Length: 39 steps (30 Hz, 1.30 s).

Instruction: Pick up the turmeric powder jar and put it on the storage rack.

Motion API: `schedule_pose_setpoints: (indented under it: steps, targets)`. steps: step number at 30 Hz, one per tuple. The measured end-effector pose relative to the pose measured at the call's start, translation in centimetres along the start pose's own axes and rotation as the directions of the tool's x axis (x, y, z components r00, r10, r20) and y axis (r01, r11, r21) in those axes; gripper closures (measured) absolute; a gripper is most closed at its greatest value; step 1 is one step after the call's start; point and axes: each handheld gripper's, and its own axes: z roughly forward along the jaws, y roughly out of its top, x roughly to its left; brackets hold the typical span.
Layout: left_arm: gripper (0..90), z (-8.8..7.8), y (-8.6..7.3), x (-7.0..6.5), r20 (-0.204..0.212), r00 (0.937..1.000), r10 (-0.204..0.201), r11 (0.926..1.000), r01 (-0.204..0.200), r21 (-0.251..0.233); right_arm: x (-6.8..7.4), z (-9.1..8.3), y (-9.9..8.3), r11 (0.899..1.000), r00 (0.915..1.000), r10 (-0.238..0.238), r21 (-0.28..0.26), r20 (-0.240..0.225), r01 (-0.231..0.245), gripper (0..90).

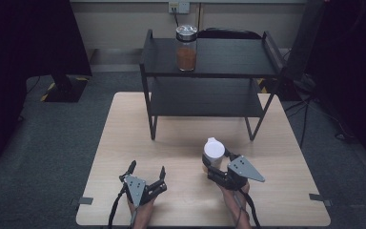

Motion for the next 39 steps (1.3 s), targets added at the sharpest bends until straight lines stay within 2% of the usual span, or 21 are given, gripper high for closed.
schedule_pose_setpoints:
  steps: [12, 23, 34, 39]
  targets:
    - [0.1, 0.0, 0.0, 0.0, 0.0, 1.0, 0.0, 1.0, 0.0, 0.0, -1.0, -0.4, 2.2, 1.0, 0.9986, 0.006, -0.02, -0.053, -0.007, 29.8]
    - [0.1, 0.0, 0.0, 0.0, 0.0, 1.0, 0.0, 1.0, 0.0, 0.0, -2.0, -0.5, 4.4, 0.999, 0.9962, -0.017, -0.031, -0.086, 0.015, 29.8]
    - [0.1, 0.0, 0.0, 0.0, 0.0, 1.0, 0.0, 1.0, 0.0, 0.001, -3.3, -0.3, 6.5, 0.999, 0.9914, -0.012, -0.039, -0.13, 0.007, 29.9]
    - [0.1, 0.0, 0.0, 0.0, 0.0, 1.0, 0.0, 1.0, 0.0, 0.0, -3.7, -0.1, 7.7, 0.999, 0.9903, -0.029, -0.043, -0.136, 0.023, 29.9]
